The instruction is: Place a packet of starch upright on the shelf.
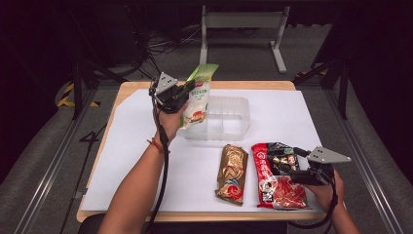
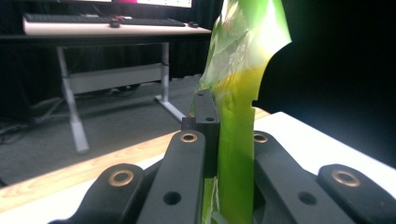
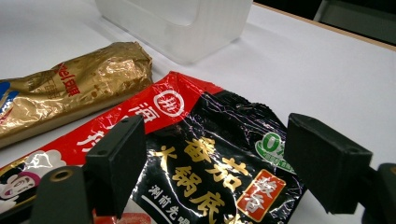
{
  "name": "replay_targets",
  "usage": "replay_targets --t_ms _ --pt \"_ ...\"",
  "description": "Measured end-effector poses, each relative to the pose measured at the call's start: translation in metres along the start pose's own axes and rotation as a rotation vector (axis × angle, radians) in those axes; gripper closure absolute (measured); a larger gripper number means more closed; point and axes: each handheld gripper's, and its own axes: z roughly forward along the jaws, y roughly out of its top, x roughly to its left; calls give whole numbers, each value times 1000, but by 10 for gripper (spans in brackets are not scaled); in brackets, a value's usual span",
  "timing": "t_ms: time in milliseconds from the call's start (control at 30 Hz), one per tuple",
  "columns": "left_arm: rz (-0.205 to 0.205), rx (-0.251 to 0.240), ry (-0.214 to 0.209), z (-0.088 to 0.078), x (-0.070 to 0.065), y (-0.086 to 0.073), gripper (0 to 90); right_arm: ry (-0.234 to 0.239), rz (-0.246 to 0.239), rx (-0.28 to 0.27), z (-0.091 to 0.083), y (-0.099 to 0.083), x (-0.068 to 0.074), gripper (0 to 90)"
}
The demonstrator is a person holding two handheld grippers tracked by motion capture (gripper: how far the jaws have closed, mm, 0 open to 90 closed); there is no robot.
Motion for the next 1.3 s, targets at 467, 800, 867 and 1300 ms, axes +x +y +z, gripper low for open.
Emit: replay_targets --t_ms 467,800,867,1300 --pt "7 24 57 29 7 -1 899 -3 -4 8 0 0 1 221" --pt "54 26 94 40 7 -5 899 0 -6 11 1 -1 1 222" --pt "70 21 101 42 5 -6 897 -2 -8 13 1 -1 1 222" --pt "87 32 33 33 1 -31 857 1 -17 19 2 -1 3 222"
